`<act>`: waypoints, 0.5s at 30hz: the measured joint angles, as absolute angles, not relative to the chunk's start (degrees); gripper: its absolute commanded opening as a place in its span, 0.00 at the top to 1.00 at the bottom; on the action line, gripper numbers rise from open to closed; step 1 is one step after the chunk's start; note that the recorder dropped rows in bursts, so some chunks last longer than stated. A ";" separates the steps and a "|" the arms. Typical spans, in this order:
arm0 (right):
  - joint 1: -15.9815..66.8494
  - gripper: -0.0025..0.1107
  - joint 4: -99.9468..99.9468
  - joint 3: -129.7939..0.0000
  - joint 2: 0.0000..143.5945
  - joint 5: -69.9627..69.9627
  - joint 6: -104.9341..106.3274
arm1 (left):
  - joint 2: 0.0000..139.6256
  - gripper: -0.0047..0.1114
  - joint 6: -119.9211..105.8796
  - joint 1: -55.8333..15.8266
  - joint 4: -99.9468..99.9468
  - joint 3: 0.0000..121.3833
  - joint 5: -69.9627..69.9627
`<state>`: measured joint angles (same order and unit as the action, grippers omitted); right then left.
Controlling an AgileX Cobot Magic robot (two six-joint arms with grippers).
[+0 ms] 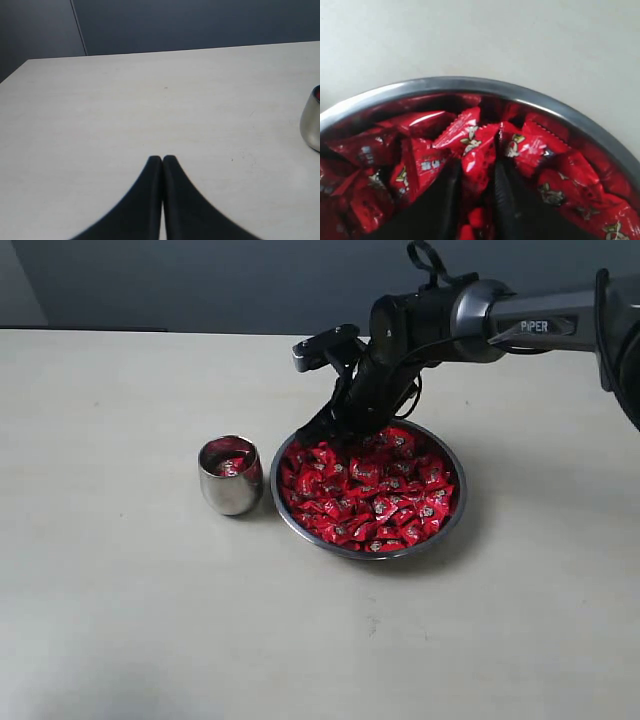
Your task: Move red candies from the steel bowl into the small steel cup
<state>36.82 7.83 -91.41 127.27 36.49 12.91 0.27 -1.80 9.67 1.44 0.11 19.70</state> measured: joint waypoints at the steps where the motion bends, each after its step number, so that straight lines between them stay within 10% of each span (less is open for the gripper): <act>1: 36.82 0.99 7.83 -91.41 127.27 36.49 12.91 | 0.27 0.96 -1.80 9.67 1.44 0.11 19.70; 15: 36.82 0.99 4.12 -91.41 119.67 47.85 7.15 | 0.27 0.96 -1.80 9.67 1.44 0.11 19.70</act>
<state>36.82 4.12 -91.41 119.67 47.85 7.15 0.27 -1.80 9.67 1.44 0.11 19.70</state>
